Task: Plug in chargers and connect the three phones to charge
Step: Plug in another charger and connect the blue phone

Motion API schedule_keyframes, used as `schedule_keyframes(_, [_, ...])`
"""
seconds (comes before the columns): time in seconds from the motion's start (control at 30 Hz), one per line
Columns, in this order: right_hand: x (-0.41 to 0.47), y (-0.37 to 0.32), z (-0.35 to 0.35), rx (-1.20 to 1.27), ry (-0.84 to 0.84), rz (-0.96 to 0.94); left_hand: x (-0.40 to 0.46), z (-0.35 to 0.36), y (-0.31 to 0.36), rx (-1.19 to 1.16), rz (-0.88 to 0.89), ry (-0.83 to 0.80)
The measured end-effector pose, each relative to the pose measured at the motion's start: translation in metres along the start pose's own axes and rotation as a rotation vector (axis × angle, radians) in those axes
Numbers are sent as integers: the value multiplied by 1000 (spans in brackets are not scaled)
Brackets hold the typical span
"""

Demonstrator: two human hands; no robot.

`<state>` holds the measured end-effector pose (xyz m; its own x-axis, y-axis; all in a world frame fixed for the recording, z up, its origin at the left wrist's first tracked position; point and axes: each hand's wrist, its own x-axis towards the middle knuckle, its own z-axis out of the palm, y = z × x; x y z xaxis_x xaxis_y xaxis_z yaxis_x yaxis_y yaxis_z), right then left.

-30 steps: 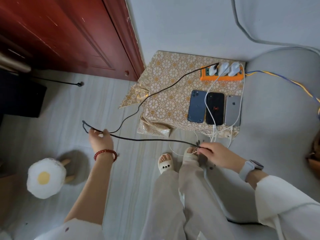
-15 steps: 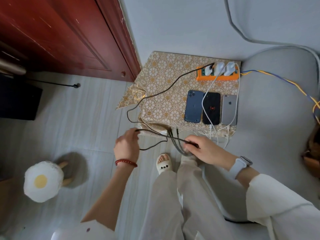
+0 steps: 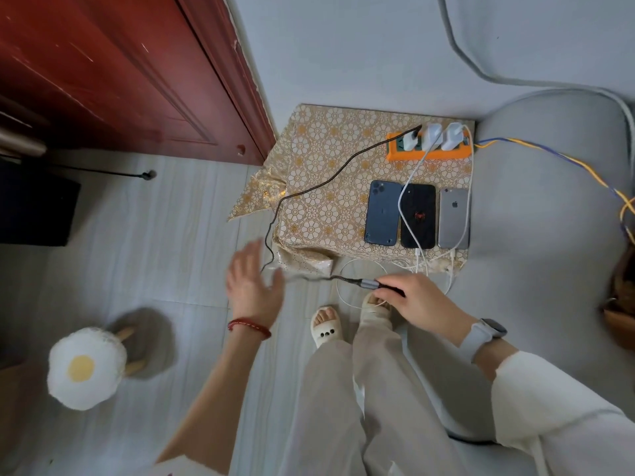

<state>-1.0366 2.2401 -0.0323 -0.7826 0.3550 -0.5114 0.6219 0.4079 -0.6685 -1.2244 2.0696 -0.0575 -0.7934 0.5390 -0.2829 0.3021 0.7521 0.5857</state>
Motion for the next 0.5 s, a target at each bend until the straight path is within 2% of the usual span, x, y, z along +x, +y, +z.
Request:
schedule_keyframes(0.07, [3,-10,4,-17,36,-56,-12,16,23,-20,232,-186])
schedule_keyframes(0.17, [9,-21,4,10,123,-131,-23,33,39,-15,335,-425])
schedule_keyframes(0.27, [7,-16,2,-14,299,-162,-21,33,42,-125,365,-353])
schedule_keyframes(0.3, [6,-13,4,41,374,-113,-21,31,42,-152,388,-308])
schedule_keyframes(0.37, [6,-8,4,282,472,172,-21,27,41,-165,439,-243])
schedule_keyframes(0.4, [7,-9,3,481,422,381,-21,26,40,-151,467,-226])
schedule_keyframes(0.43, [10,-9,2,743,303,560,-22,25,38,-129,494,-223])
schedule_keyframes(0.47, [12,-8,4,1036,181,658,-22,25,36,-108,519,-234])
schedule_keyframes(0.5, [14,-8,3,1301,119,675,-22,25,33,-89,547,-252])
